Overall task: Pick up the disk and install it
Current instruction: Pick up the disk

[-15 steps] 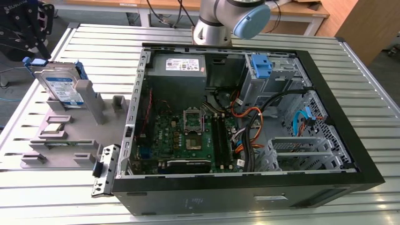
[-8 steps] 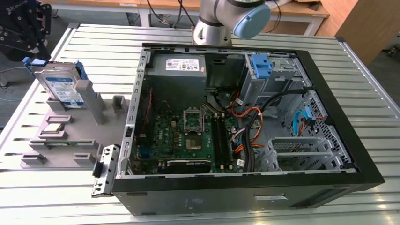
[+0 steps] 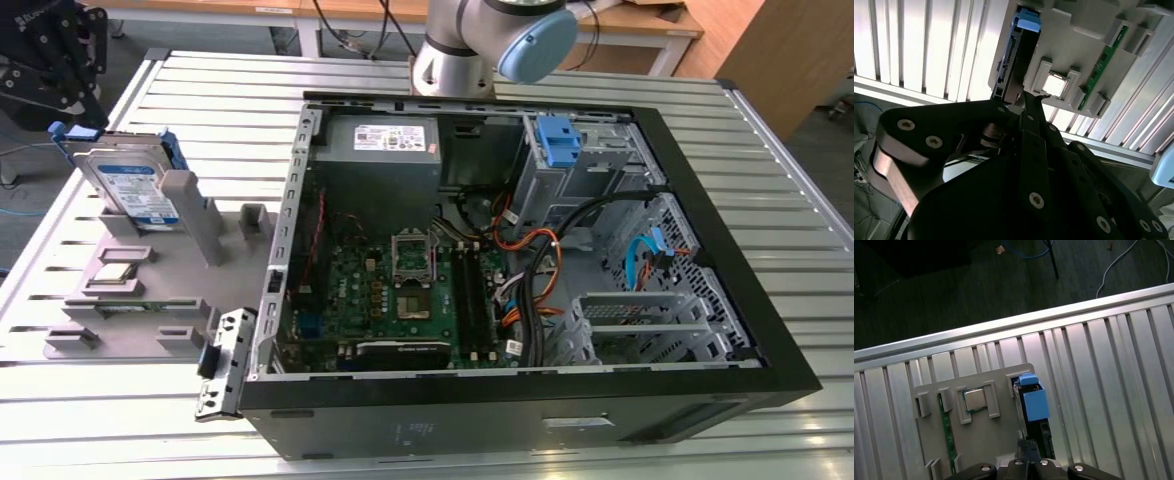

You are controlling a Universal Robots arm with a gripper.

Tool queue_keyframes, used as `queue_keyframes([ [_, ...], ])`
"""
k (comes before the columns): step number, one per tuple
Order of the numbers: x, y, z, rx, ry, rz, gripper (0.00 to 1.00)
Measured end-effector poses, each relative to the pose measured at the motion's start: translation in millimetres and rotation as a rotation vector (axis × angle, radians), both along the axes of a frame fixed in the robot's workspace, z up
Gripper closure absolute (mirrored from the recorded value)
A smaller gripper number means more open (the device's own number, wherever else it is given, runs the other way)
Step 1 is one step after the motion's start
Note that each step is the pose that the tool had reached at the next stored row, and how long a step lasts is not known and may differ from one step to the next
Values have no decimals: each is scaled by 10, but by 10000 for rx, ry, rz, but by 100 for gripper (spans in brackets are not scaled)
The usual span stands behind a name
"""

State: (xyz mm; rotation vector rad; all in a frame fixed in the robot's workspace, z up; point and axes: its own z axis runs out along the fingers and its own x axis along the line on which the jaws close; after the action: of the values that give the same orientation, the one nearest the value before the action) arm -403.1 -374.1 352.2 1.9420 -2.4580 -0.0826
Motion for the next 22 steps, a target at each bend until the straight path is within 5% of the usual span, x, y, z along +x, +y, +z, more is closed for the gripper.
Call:
queue_keyframes([
  [5, 0, 1, -6, 188, 0, 32, 90],
  [22, 28, 0, -40, 251, 7, 1035, 90],
])
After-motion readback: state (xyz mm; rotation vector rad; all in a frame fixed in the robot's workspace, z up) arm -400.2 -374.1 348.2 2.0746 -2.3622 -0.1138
